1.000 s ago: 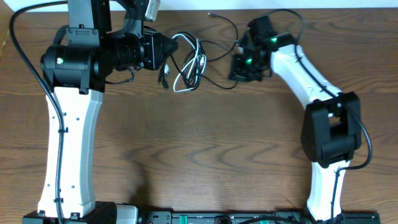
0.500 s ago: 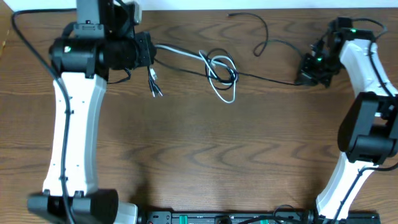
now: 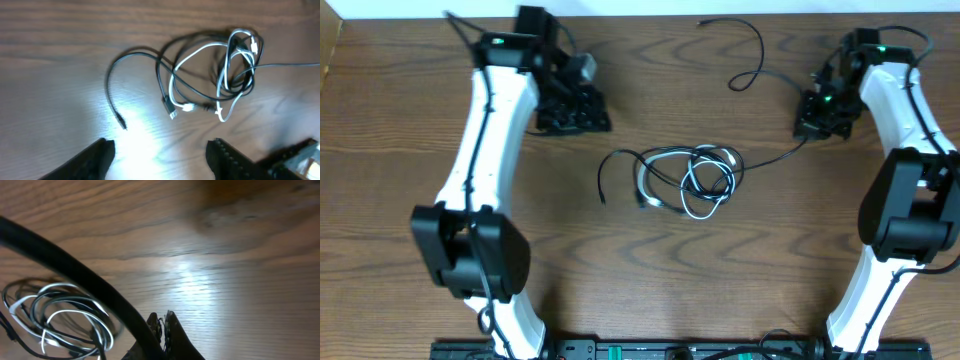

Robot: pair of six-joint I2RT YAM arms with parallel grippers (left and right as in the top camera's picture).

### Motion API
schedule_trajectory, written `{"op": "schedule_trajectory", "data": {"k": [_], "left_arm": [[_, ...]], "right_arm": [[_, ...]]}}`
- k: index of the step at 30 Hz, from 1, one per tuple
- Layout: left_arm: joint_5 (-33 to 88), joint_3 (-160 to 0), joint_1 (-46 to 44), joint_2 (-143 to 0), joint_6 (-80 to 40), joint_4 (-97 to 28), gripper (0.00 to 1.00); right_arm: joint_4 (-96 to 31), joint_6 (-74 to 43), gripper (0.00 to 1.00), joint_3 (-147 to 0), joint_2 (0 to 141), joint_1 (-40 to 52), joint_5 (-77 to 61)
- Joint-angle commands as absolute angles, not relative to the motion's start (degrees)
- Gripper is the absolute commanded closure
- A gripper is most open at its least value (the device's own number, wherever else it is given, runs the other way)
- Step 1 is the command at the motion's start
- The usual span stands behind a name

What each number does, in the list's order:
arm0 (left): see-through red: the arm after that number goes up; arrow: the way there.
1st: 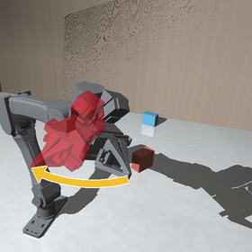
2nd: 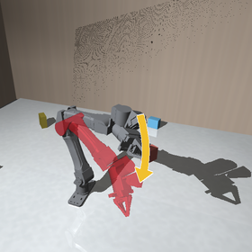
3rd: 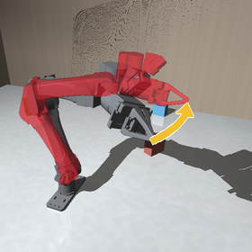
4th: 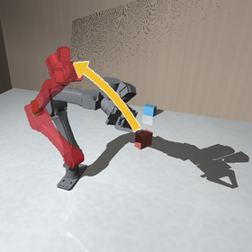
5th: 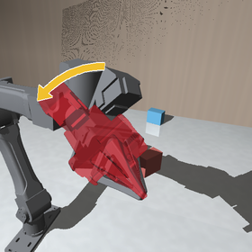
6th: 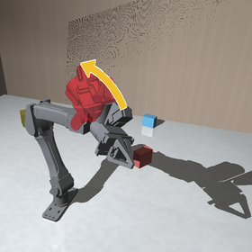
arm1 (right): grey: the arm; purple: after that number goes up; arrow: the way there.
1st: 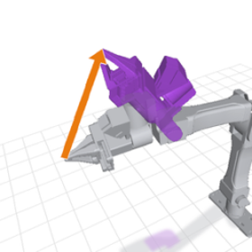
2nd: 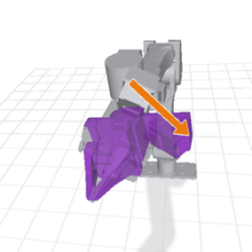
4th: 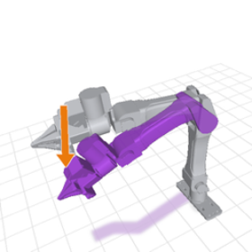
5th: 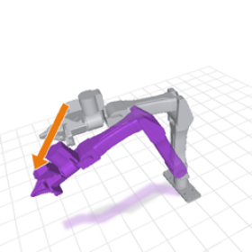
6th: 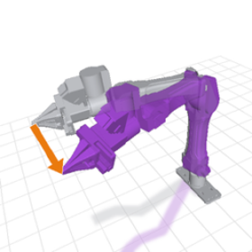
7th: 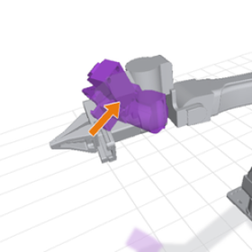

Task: Untangle cables
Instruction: 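Release the cables and drop the bundle onto the table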

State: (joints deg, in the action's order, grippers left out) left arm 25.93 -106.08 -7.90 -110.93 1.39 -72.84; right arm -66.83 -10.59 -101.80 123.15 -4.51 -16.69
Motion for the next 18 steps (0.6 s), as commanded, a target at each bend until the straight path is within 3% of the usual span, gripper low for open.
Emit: {"op": "schedule_trajectory", "data": {"k": [1, 8, 14, 18], "left_arm": [[27.24, -106.06, -9.85, -112.42, 6.04, -72.99, 0.27], [30.24, -106.06, -10.72, -112.42, 6.02, -69.25, 0.23], [31.51, -105.80, -13.67, -112.77, 6.00, -67.85, 0.23], [31.51, -104.36, -15.64, -113.08, 5.23, -67.81, 0.23]], "right_arm": [[-66.89, -9.30, 0.99, -102.32, 121.71, -3.33, -16.73], [-64.53, -6.28, 0.98, -102.37, 121.71, -2.42, -25.47], [-62.57, -6.35, 0.49, -102.37, 121.71, -1.28, -25.91], [-62.63, -6.35, 0.41, -102.37, 121.71, -1.23, -25.89]]}}
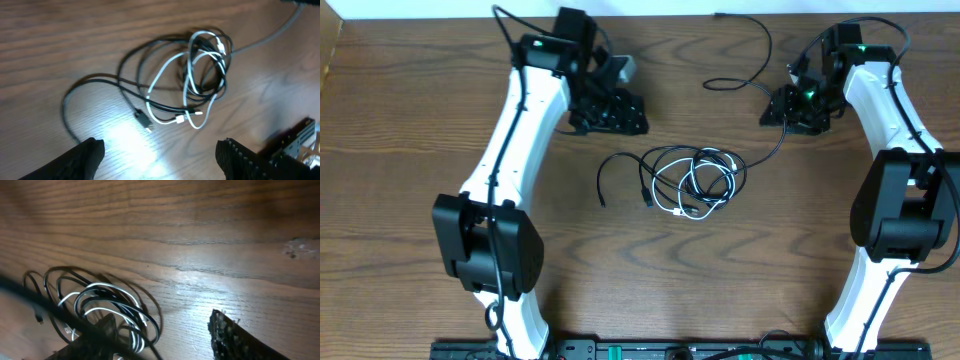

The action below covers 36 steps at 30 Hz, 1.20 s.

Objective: Untangle cables

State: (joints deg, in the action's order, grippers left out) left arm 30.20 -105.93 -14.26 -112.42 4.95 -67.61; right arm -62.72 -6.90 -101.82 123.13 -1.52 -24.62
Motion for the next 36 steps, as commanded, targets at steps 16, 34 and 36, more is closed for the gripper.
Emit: {"op": "schedule_trajectory", "data": {"k": [16, 34, 36], "left_arm": [[30.76, -88.25, -23.31, -113.08, -8.12, -51.83, 0.31], [26.28, -85.34, -30.13, -114.48, -11.75, -44.58, 0.35], [26.04, -85.34, -30.65, -115.61, -12.43, -43.97, 0.36]], "right_arm": [[-63.48, -6.33, 0.37, -102.37, 121.71, -0.64, -25.87], [-63.70, -6.31, 0.30, -102.37, 121.71, 0.12, -24.97], [-63.68, -6.31, 0.30, -102.37, 121.71, 0.34, -24.97]]}}
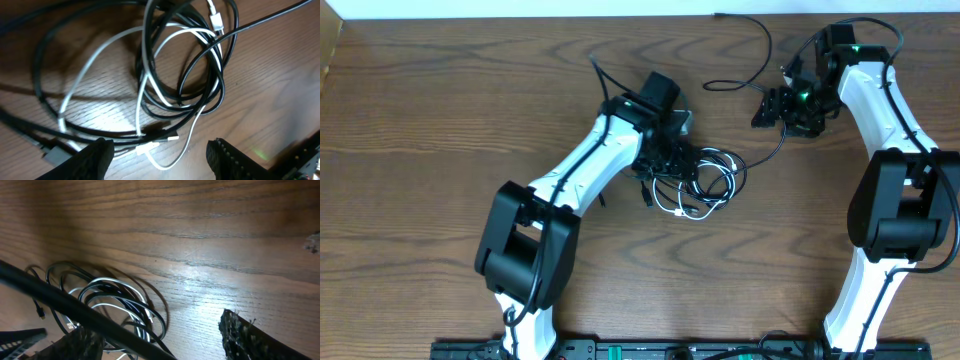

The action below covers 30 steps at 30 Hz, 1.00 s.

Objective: Untangle cables

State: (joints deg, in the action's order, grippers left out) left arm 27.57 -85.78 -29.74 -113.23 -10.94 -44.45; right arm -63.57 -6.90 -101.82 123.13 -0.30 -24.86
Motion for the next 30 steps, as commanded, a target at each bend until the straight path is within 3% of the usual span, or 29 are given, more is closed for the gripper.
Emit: {"op": "schedule_trajectory", "data": {"k": [1, 11, 27, 30], "left_arm": [[25.63, -85.34, -30.85, -116.11, -13.43, -43.77, 0.37], [18.17, -85.34, -31.51, -120.36, -20.34, -36.67, 0.53], [14.52, -85.32, -35.79, -123.24, -21.78, -35.27, 0.54], [14.48, -85.32, -36.25, -123.24, -22.76, -35.27, 0.59]], "right_arm": [[-63.68, -6.31, 0.30, -102.37, 121.71, 0.40, -24.88], [-63.79, -6.31, 0.27, -102.37, 121.71, 0.54, -24.32], [-63.88, -6.31, 0.27, -102.37, 121.71, 1.45, -24.10], [-63.90, -6.31, 0.27, -102.37, 121.71, 1.48, -24.10]]}}
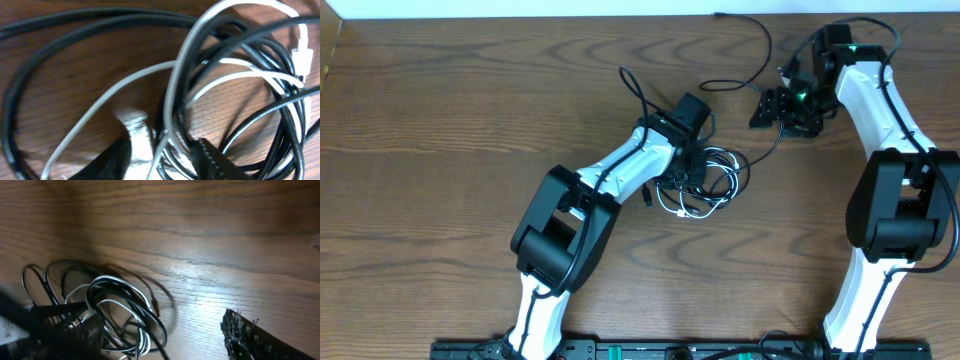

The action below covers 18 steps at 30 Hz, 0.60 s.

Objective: Untangle cables

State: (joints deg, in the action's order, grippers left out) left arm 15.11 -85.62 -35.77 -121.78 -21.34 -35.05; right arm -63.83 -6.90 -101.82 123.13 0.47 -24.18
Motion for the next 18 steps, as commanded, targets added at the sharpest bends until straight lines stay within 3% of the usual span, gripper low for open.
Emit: {"op": "schedule_trajectory", "data": {"k": [1, 5, 7, 13, 18], "left_arm": [[14.50, -85.32, -36.36, -123.24, -23.70, -35.27, 0.62], [14.50, -85.32, -36.47, -123.24, -26.50, -35.18, 0.74], [14.26, -85.34, -36.45, -123.24, -26.44, -35.20, 0.92], [17.47, -87.72, -34.46, -119.72, -20.71, -36.71, 0.93], [23.81, -88.77, -32.77, -109.91, -13.56, -36.77, 0.93]], "right_arm": [[-63.90, -6.31, 0.27, -102.37, 121.71, 1.50, -24.10], [-63.90, -6.33, 0.28, -102.37, 121.71, 1.78, -24.12], [-63.88, -6.33, 0.28, -102.37, 121.71, 1.87, -24.12], [-63.83, -6.31, 0.34, -102.37, 121.71, 2.17, -25.43], [-63.18, 1.15, 0.43, -103.02, 120.66, 3.09, -37.26]]}}
